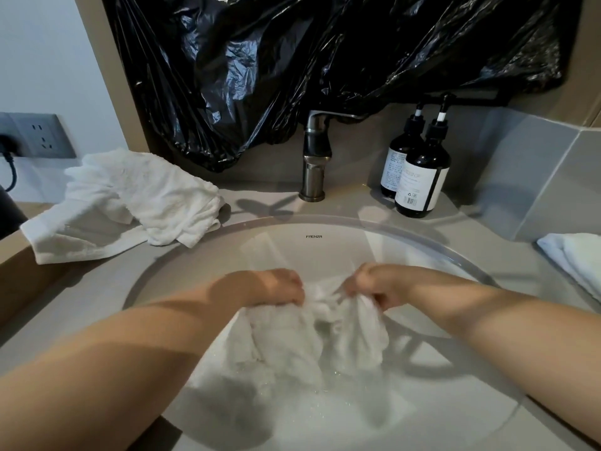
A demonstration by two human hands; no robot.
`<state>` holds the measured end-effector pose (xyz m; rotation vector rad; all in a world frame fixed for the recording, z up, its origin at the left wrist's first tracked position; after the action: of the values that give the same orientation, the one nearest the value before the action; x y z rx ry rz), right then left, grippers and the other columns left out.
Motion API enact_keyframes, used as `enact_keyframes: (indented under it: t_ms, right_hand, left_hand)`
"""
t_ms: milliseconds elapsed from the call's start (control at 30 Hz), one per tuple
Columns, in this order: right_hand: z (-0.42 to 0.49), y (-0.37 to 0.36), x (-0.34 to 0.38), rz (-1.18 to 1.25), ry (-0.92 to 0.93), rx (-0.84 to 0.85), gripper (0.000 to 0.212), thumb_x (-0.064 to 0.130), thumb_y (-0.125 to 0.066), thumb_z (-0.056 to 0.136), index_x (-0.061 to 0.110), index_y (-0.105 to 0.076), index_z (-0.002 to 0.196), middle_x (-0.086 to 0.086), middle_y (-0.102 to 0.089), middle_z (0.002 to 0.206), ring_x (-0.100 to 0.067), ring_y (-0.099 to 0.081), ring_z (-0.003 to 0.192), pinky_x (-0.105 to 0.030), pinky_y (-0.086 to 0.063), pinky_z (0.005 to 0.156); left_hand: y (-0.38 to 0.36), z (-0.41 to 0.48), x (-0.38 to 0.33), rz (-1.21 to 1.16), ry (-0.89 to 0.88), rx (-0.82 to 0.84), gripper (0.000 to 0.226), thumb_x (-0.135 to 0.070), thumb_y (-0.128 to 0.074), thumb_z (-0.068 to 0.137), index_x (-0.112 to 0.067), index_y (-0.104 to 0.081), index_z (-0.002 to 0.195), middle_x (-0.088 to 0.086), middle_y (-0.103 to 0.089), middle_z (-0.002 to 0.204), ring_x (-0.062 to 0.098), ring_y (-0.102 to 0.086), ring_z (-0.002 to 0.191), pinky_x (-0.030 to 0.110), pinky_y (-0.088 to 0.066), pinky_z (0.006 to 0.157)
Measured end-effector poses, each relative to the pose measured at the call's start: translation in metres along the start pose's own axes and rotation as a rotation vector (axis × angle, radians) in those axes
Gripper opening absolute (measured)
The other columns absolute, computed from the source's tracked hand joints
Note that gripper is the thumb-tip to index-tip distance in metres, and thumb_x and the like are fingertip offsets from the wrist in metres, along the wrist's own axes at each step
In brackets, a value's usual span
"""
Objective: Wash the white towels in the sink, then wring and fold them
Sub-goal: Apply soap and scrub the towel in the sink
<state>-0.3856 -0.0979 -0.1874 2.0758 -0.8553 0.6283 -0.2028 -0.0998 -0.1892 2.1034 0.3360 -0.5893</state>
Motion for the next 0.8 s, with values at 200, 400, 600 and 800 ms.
enact_keyframes:
  t_ms: [200,400,600,800]
  right_hand:
    - [-0.039,0.002,0.053,0.402,0.33,-0.455,0.036,0.044,-0.06,0.087,0.009,-0.056,0.094,-0.002,-0.056,0.073,-0.02,-0.052,0.065,-0.027,-0.039,0.058]
    - [-0.032,-0.008,0.051,0.182,0.382,-0.545,0.052,0.062,-0.039,0.093,0.014,-0.058,0.097,-0.003,-0.065,0.097,-0.03,-0.061,0.1,-0.039,-0.046,0.089]
    - [-0.039,0.0,0.056,0.194,0.351,-0.568,0.056,0.06,-0.037,0.094,0.01,-0.062,0.097,-0.005,-0.064,0.096,-0.022,-0.058,0.088,-0.033,-0.041,0.078]
    - [-0.029,-0.012,0.053,0.075,0.389,-0.584,0.042,0.05,-0.037,0.099,0.016,-0.055,0.082,-0.002,-0.061,0.087,-0.027,-0.056,0.086,-0.033,-0.04,0.075]
  left_hand:
    - [0.021,-0.016,-0.026,-1.148,-0.003,-0.175,0.027,-0.026,-0.045,0.089,-0.012,-0.054,0.068,0.007,-0.053,0.059,0.022,-0.05,0.059,0.028,-0.04,0.06]
    - [0.02,-0.034,-0.053,-1.171,-0.146,-0.104,0.045,-0.045,-0.037,0.101,-0.01,-0.065,0.096,0.008,-0.069,0.085,0.021,-0.066,0.081,0.03,-0.051,0.074]
    - [0.028,-0.033,-0.043,-1.148,-0.012,-0.293,0.046,-0.047,-0.037,0.104,-0.008,-0.062,0.106,0.012,-0.064,0.097,0.028,-0.062,0.088,0.039,-0.052,0.077]
    - [0.015,-0.039,-0.053,-1.168,-0.125,-0.058,0.028,-0.027,-0.052,0.1,-0.008,-0.064,0.084,0.007,-0.061,0.076,0.021,-0.057,0.073,0.031,-0.048,0.072]
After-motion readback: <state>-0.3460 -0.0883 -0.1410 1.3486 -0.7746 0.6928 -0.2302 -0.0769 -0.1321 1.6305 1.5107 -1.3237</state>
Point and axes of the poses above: each hand's wrist, its own z-axis towards the middle knuckle, its own y-axis out of the back of the hand, x = y × z, the point moved 3 cm from there along z, towards the middle knuckle
